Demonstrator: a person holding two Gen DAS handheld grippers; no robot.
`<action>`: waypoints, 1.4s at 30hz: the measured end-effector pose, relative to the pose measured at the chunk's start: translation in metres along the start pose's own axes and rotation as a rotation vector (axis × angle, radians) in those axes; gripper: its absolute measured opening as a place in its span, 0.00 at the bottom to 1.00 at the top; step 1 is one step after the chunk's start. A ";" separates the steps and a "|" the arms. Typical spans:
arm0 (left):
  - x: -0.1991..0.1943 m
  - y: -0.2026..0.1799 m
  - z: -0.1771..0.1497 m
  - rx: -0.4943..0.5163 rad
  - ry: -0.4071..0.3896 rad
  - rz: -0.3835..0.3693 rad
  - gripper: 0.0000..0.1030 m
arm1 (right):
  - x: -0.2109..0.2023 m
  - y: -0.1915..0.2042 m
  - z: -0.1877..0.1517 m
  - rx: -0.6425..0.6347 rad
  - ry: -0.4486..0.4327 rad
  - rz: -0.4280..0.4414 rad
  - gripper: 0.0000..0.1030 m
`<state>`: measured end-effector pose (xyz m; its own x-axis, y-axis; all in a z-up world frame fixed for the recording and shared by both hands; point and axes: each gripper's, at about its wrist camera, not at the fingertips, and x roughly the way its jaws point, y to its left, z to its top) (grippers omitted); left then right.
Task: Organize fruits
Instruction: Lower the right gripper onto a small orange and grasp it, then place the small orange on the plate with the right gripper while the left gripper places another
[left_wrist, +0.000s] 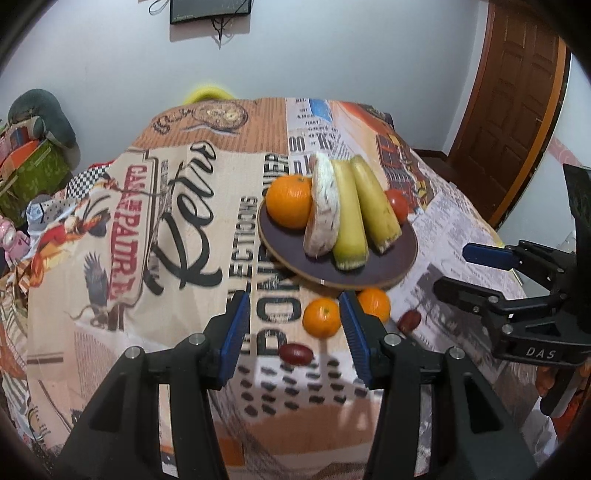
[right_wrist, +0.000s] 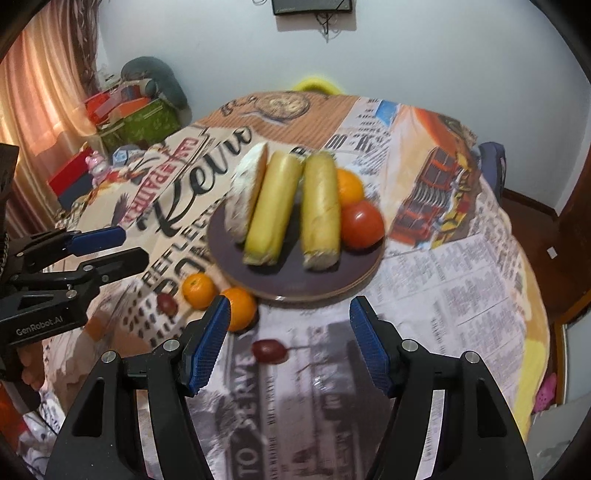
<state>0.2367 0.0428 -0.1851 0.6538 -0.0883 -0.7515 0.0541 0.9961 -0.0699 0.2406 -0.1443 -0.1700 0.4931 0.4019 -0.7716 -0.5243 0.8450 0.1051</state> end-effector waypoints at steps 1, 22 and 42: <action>0.000 0.001 -0.003 0.002 0.004 0.001 0.49 | 0.002 0.003 -0.001 -0.003 0.006 0.002 0.62; 0.026 0.016 -0.030 -0.001 0.069 -0.037 0.45 | 0.059 0.029 -0.007 0.006 0.121 0.119 0.40; 0.070 -0.021 -0.012 0.050 0.135 -0.101 0.36 | 0.021 -0.020 -0.010 0.092 0.016 0.064 0.32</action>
<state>0.2727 0.0152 -0.2440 0.5362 -0.1847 -0.8236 0.1546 0.9807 -0.1193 0.2546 -0.1565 -0.1946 0.4487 0.4511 -0.7715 -0.4882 0.8468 0.2113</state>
